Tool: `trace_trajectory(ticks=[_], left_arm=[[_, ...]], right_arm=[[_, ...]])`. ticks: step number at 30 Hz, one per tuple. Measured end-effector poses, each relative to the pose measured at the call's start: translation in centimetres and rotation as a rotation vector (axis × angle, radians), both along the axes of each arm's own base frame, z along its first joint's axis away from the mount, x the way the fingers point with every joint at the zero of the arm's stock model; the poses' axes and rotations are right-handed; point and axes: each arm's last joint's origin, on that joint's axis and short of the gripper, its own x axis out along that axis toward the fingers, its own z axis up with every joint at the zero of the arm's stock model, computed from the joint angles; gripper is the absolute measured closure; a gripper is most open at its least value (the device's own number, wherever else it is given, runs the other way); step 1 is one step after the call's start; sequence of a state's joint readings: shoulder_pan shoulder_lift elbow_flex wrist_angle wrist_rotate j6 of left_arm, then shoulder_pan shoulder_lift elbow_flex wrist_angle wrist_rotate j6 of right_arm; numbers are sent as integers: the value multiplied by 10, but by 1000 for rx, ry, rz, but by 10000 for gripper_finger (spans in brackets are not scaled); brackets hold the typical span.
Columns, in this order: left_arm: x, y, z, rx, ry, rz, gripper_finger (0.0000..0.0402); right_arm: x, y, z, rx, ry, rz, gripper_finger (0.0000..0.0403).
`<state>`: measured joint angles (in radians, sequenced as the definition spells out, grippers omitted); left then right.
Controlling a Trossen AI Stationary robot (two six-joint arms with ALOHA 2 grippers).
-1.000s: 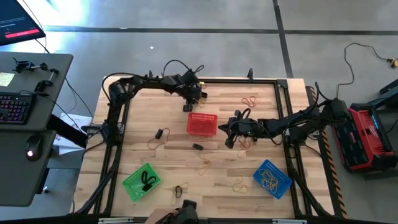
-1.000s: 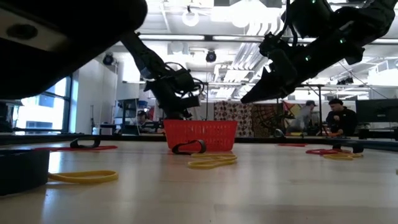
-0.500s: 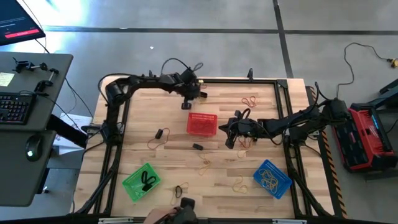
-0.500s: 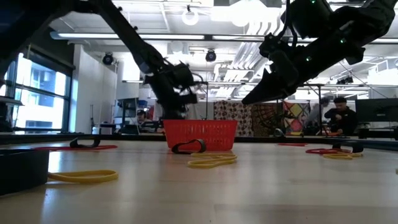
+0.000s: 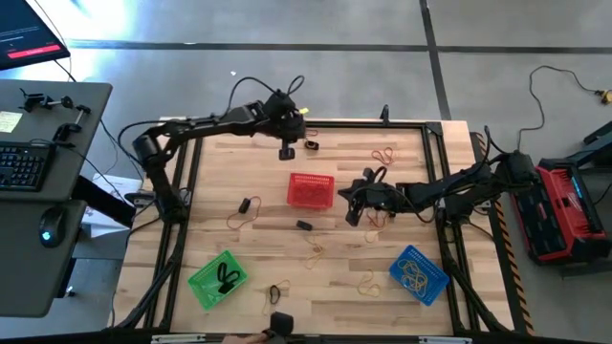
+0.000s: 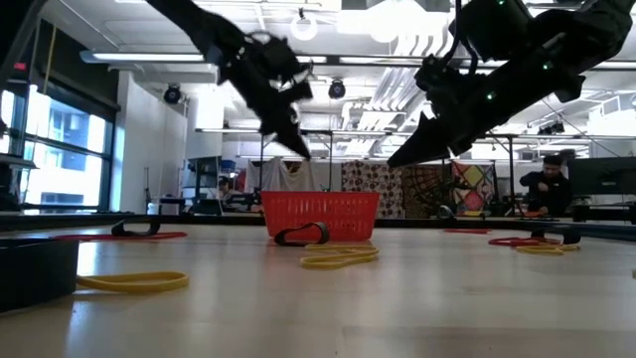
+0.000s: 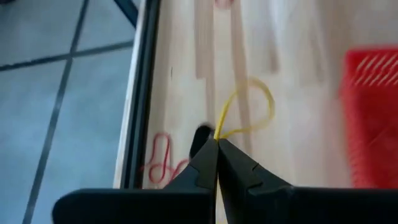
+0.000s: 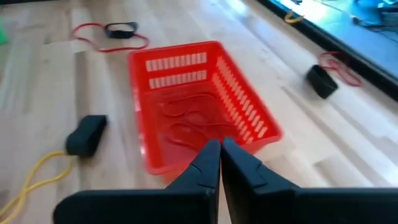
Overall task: Sort rubber bands into baskets
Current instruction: Put the yellow rubber band into the blue bin
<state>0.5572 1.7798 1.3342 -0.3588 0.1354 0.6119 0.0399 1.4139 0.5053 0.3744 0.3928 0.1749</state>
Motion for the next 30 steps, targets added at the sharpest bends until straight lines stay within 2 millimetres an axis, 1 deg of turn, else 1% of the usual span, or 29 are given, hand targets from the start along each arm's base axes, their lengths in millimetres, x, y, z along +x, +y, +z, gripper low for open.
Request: trace_trajectory(ticks=[2, 5, 9, 15, 21, 26, 30], left_arm=[[-1, -8, 13, -12, -41, 11, 401], [-3, -20, 26, -56, -89, 18, 401], [-5, -39, 33, -122, -200, -24, 401], [-8, -69, 25, -199, -386, -56, 401], [-5, -99, 6, -259, -510, -85, 401], [-2, -119, 2, -292, -591, -116, 401], [3, -135, 7, -302, -636, -155, 401]], right_arm=[[0, 0, 0, -9, -1, -15, 390], [0, 0, 1, -7, -12, -16, 371], [2, 0, 3, 14, -35, 11, 339], [6, 1, 11, 18, -130, 19, 295], [10, 3, 21, -6, -238, 40, 276], [10, 16, 27, -58, -275, 92, 265], [10, 25, 29, -102, -290, 98, 245]])
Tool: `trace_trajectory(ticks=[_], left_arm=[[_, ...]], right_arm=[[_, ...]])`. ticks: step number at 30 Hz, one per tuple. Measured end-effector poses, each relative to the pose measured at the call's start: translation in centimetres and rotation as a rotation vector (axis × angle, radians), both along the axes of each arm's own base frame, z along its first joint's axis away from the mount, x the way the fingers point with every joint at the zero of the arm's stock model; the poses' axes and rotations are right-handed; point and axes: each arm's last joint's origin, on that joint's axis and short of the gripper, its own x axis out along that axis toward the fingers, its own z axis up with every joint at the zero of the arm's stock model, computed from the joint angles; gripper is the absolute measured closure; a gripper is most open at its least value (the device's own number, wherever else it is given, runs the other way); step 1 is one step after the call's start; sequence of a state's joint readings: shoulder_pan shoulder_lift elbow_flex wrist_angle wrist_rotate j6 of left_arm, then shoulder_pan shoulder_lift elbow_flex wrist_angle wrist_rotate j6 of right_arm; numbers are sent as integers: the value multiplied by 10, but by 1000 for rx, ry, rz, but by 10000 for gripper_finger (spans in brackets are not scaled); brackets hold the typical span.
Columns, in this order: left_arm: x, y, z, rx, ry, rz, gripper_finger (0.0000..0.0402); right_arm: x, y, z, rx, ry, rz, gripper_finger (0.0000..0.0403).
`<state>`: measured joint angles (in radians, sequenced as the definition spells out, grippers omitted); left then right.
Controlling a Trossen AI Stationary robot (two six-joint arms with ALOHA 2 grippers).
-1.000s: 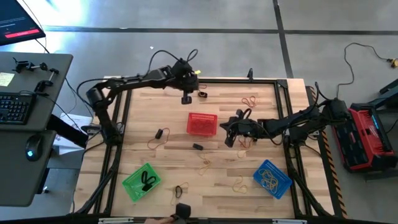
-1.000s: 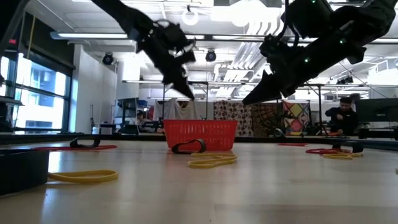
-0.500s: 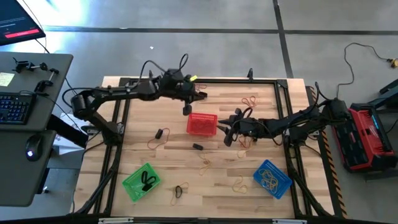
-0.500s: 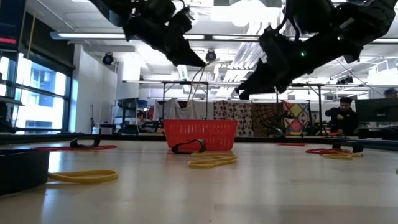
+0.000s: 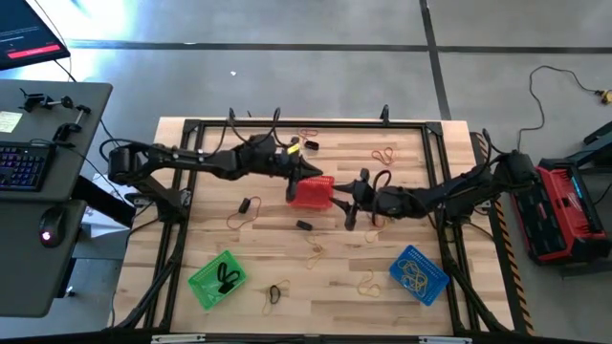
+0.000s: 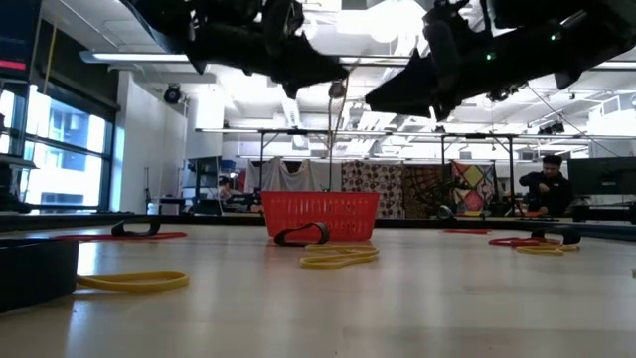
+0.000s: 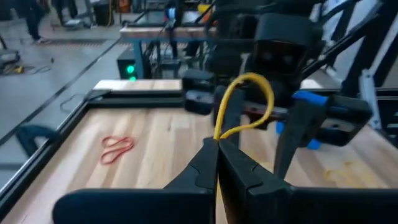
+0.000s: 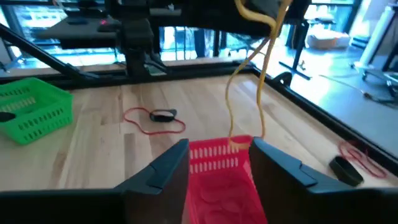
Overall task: Sort rubber bands into baskets
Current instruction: Put the yellow rubber band into the blue bin
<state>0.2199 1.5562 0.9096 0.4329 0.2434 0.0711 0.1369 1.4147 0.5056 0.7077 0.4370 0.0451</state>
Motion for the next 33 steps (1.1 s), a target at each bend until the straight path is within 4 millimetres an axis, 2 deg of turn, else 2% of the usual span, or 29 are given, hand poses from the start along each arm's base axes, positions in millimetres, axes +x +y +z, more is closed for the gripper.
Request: trace_trajectory(ticks=[10, 20, 25, 33], left_arm=[[7, -35, 6, 8, -63, -42, 401], [9, -49, 13, 22, -136, -28, 401], [9, -52, 16, 25, -162, -28, 401], [13, -53, 14, 27, -187, -31, 401]], right_arm=[[1, 13, 12, -25, -112, 82, 185], [12, 16, 30, -15, -146, 137, 178], [14, 17, 34, -14, -148, 149, 189], [14, 16, 35, -6, -165, 144, 248]])
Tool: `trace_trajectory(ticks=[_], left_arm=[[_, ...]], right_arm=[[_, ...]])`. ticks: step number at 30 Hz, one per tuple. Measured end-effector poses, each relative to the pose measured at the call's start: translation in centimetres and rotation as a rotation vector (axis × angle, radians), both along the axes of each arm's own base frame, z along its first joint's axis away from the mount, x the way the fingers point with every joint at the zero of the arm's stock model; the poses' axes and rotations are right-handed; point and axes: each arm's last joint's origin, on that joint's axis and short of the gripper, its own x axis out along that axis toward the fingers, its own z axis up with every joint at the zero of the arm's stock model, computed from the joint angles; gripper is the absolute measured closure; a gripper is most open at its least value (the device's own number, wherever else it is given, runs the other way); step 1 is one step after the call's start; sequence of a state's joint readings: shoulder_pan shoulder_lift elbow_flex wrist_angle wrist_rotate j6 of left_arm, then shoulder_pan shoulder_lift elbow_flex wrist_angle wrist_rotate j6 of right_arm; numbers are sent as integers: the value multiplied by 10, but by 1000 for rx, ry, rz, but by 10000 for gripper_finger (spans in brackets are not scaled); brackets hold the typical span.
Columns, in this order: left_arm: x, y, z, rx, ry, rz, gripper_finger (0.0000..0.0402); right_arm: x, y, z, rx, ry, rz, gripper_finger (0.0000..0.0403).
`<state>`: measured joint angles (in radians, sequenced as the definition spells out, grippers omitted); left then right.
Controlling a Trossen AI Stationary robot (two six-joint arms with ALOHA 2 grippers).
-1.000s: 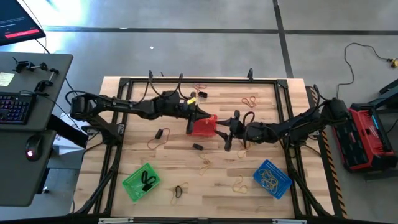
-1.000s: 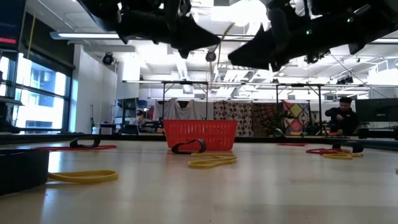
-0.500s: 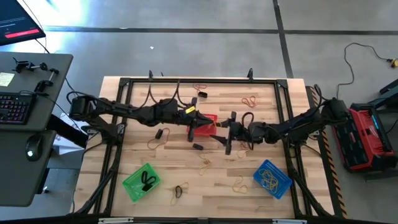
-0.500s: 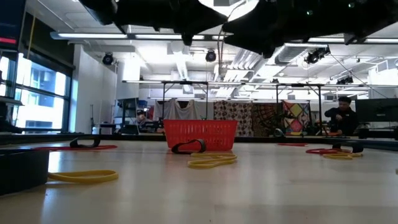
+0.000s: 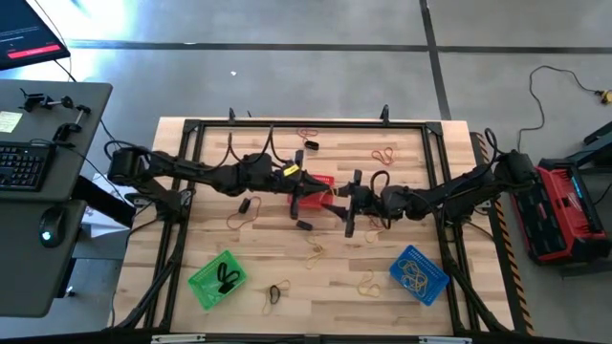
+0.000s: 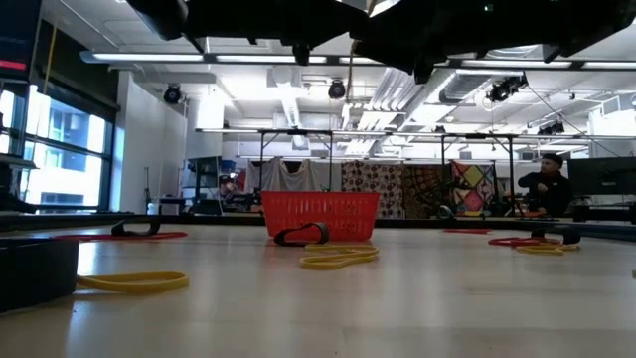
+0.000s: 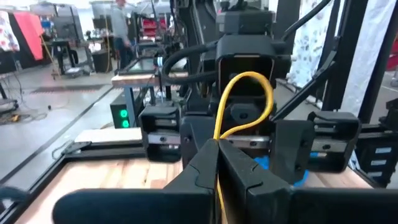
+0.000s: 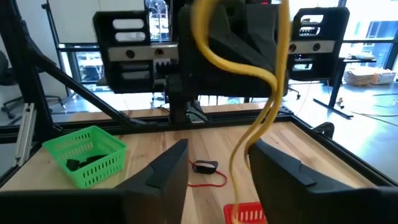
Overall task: Sort rubber bands into baskets
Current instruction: Put the yellow rubber band into the blue bin
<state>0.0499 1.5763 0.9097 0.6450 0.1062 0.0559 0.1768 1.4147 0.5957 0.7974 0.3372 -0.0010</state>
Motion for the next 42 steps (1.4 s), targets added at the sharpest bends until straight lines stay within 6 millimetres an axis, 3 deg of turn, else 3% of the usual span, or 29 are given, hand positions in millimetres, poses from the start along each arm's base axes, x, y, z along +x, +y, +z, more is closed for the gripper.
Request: trace_trajectory(ticks=[8, 15, 20, 28, 35, 42], left_arm=[[8, -2, -12, 0, 5, -9, 401], [8, -2, -12, 7, 7, -17, 401], [7, -5, -12, 51, 14, -33, 377], [7, -6, -16, 44, 56, -38, 306], [7, -7, -17, 54, 62, -39, 258], [7, -9, -17, 47, 57, -49, 245]], right_arm=[[0, -1, 0, -5, 1, -34, 293], [0, -1, -1, -23, 12, -45, 394], [-1, -1, -4, -9, 46, -50, 393], [-7, 3, -5, 24, 102, -77, 402], [-28, 6, 5, 85, 189, -112, 402], [-54, 17, 17, 150, 279, -103, 402]])
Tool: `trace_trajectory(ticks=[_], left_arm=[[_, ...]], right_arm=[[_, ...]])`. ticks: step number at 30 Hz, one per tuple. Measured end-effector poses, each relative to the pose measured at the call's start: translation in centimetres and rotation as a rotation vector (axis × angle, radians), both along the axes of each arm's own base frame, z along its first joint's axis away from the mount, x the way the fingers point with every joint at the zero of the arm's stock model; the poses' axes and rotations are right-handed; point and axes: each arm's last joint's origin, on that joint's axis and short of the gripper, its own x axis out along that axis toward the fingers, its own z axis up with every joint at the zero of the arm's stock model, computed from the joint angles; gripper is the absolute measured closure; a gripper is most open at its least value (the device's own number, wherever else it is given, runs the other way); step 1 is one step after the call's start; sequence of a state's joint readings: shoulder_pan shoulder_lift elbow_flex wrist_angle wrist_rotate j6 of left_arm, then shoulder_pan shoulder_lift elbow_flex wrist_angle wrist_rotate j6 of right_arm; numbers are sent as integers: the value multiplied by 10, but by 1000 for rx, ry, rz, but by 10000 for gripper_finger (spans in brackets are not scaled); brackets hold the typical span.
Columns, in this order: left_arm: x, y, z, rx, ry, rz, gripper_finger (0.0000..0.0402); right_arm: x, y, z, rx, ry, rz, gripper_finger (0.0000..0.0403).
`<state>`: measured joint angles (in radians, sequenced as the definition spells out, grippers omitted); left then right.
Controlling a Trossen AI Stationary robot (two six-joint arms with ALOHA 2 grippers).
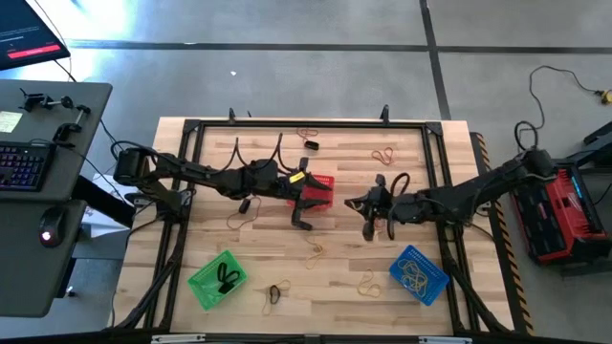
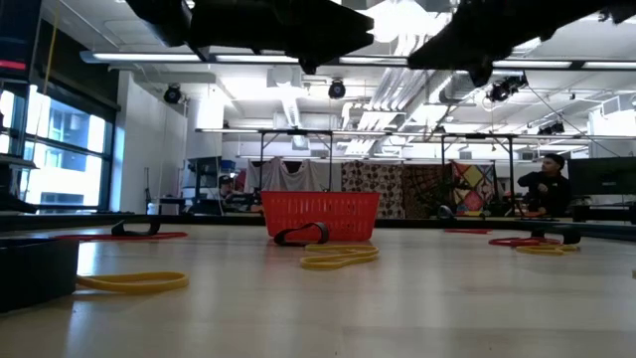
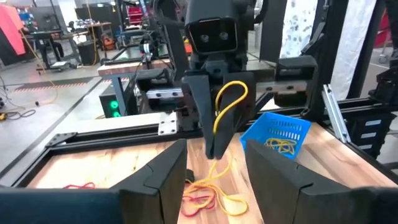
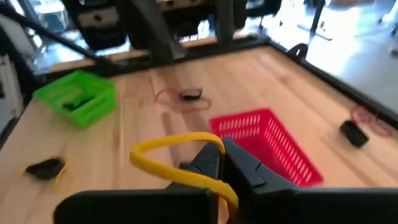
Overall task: Sort rubber bands into baskets
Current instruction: Put the yellow rubber band into the blue bin
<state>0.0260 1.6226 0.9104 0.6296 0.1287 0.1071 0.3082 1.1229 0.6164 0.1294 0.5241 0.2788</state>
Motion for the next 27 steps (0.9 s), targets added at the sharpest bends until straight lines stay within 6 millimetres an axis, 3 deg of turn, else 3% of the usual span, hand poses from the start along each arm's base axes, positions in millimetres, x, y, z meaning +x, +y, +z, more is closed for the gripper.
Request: trace_trajectory(ticks=[11, 15, 19, 27], left_arm=[[0, -4, 1, 26, -19, -14, 245], [-9, -4, -10, 20, -70, -22, 245], [-21, -3, -23, -23, -112, -16, 245], [-30, -4, -38, -27, -86, -41, 245]], right_arm=[[-31, 31, 43, 98, 385, 19, 403], [-50, 44, 53, 179, 481, 24, 403], [-68, 53, 49, 280, 576, -25, 403], [-91, 73, 22, 484, 743, -52, 403]])
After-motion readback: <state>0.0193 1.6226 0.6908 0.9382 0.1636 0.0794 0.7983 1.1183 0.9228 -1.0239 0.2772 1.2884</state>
